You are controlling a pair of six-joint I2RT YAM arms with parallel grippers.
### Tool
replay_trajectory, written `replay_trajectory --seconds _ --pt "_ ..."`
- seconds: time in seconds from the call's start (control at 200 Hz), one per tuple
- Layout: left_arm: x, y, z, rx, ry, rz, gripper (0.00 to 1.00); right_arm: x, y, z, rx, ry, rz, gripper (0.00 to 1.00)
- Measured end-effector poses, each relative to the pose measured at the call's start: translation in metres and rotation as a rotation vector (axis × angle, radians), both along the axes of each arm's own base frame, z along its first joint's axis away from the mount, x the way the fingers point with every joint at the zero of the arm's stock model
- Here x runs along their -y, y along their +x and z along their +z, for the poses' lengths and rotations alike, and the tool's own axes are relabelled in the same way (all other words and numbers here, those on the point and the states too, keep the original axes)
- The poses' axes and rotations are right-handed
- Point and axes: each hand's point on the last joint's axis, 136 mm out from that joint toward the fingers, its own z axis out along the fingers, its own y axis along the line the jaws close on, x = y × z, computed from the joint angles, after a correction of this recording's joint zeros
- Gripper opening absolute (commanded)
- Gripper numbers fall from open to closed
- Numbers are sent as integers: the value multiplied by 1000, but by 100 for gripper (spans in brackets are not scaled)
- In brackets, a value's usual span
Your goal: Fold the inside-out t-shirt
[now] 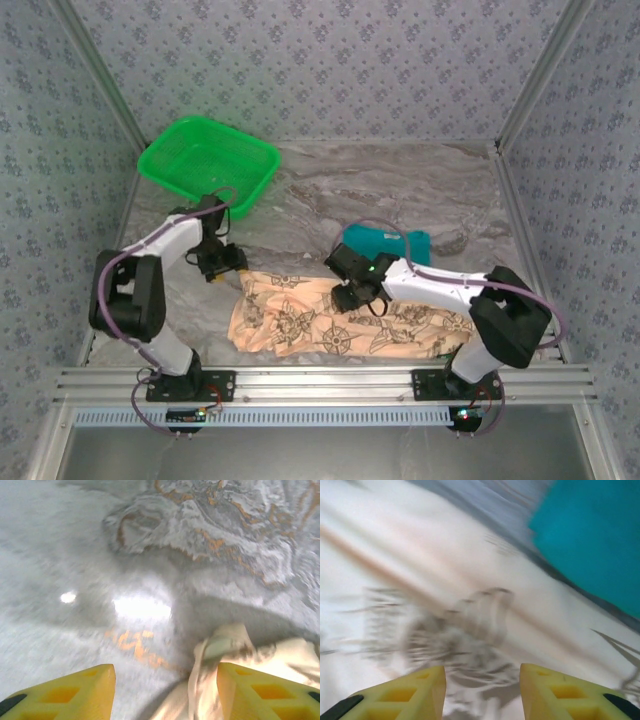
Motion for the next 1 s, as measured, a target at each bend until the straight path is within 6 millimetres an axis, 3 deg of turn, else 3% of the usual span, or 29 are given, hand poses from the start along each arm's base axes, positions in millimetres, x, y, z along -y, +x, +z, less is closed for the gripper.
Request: replay_trajectory --seconds 0.155,0.285,0.42,0.635,0.695,0.885,0.999 --pt "15 -27 37 38 -86 -26 47 -63 -28 37 44 151 282 48" --pt "46 -66 34 -34 -159 -87 47 -89 -65 39 12 202 468 49" --pt "74 -94 24 -104 -191 -143 50 -93 -76 27 -40 223 513 49" --pt "80 -97 3 -126 -127 -165 50 -86 -93 1 -104 202 558 47" --pt "75 -97 -10 -146 -94 -157 42 -86 -96 -4 -113 200 571 41" --pt "64 -94 -38 -178 0 -177 4 -88 -97 -9 -110 201 591 0" --pt "61 -84 -34 -146 27 -204 0 -88 -96 -6 -95 208 603 0"
